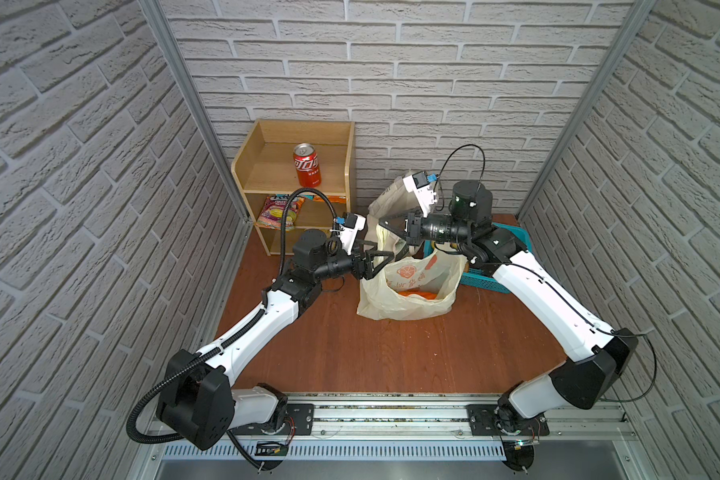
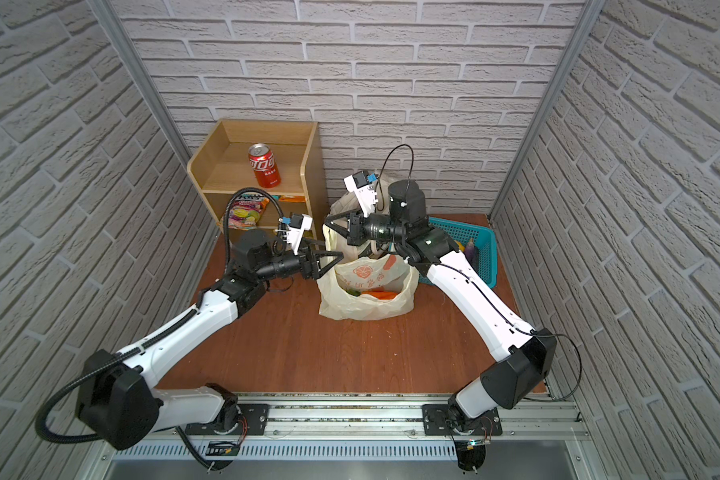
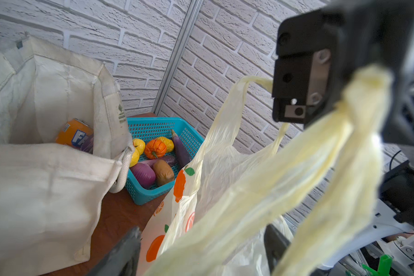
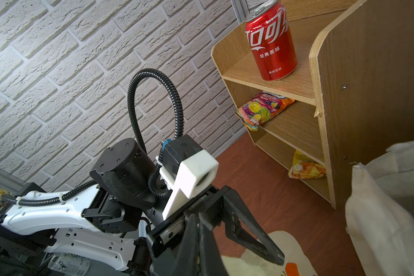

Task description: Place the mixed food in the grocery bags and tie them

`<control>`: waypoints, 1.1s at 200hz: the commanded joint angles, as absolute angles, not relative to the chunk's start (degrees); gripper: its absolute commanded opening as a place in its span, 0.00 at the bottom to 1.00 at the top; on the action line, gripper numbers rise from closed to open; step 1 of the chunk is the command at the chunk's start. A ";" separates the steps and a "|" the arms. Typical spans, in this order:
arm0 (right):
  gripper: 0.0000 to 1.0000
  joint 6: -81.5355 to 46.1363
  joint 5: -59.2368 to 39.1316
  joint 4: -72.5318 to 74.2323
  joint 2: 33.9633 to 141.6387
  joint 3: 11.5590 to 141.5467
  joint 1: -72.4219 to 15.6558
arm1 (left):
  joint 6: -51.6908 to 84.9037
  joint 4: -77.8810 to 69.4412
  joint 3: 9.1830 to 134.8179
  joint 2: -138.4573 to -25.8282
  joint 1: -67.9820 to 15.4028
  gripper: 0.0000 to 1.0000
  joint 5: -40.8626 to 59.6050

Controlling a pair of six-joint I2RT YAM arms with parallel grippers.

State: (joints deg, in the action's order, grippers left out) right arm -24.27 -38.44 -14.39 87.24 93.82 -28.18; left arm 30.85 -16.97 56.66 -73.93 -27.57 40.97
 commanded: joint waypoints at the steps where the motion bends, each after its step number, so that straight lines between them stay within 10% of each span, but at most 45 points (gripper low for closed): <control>1: 0.06 -24.79 -38.32 -11.10 85.08 93.25 -27.88 | 31.86 -21.28 59.97 -73.45 -26.56 0.81 44.63; 220: 0.05 -25.91 -38.41 -9.81 84.39 92.47 -26.23 | 36.98 -27.16 54.54 -79.40 -24.78 0.52 50.21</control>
State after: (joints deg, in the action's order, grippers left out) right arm -25.17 -38.41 -13.85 86.96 93.34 -26.70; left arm 36.34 -21.87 54.98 -79.15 -25.12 49.58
